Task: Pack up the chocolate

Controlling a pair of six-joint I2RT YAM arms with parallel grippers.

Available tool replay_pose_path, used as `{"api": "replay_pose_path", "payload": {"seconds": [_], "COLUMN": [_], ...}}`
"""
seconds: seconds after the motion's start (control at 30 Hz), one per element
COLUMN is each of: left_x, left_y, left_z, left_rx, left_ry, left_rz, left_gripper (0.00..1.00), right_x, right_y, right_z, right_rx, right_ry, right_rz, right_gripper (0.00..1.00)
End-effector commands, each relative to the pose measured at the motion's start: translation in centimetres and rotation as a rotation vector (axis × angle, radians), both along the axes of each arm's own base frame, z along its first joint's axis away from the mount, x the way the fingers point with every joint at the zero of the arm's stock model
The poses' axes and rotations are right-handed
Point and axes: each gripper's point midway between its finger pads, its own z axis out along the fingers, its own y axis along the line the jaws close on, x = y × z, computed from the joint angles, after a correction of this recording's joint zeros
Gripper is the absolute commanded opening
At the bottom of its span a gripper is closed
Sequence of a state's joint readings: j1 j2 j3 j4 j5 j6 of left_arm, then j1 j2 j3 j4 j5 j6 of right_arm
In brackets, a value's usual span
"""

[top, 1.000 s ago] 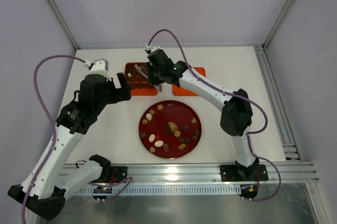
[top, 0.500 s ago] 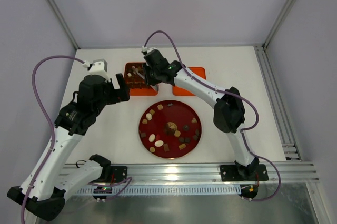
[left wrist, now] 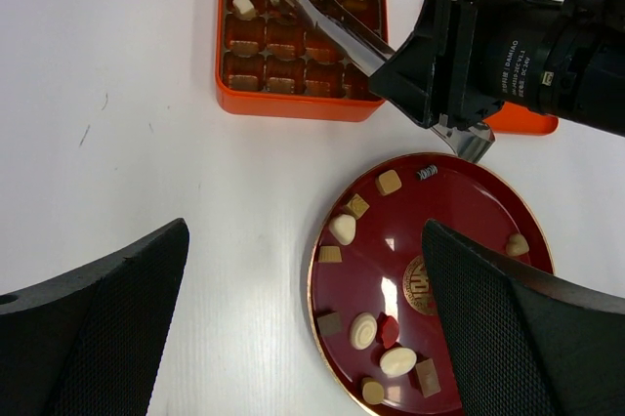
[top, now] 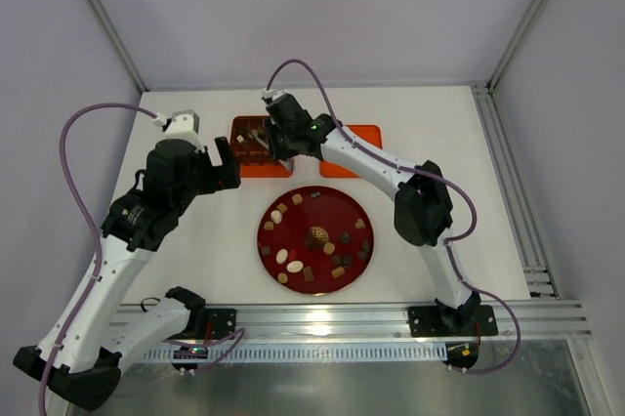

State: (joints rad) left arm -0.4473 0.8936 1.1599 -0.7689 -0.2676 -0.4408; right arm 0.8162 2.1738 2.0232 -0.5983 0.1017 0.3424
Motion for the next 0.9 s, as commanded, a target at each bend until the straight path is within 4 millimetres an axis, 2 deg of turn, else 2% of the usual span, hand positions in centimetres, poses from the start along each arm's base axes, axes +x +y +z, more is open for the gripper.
{"api": "replay_pose_path", "payload": {"seconds": [0.0, 0.2, 0.5, 0.73, 0.87], "left_x": [0.0, 0.0, 0.1, 0.1, 0.2], "left_y": [0.5, 0.4, 0.3, 0.3, 0.2], "left_z": [1.7, 1.5, 1.5, 1.5, 1.7], "left_rx": [-0.008, -0.008, -0.008, -0.008, -0.013], "left_ry": [-0.047, -0.043, -0.042, -0.043, -0.047], "left_rz": [0.017, 0.014, 0.013, 0.012, 0.013], "left_gripper": [1.00, 1.00, 1.00, 1.00, 1.00], "right_x": [1.0, 1.1, 1.3, 1.6, 1.6], "right_y": [0.8, 0.9, 1.0, 0.9, 0.5], "right_z": [1.7, 1.3, 2.2, 3.4, 5.4], "right_rx": [0.037, 0.030, 0.036, 0.043, 0.058], "right_ry": [-0.054, -0.052, -0.073, -0.091, -0.125], "right_rz": [0.000, 0.001, 0.006, 0.002, -0.007], "right_gripper": [0.34, 0.37, 0.41, 0.41, 0.41]}}
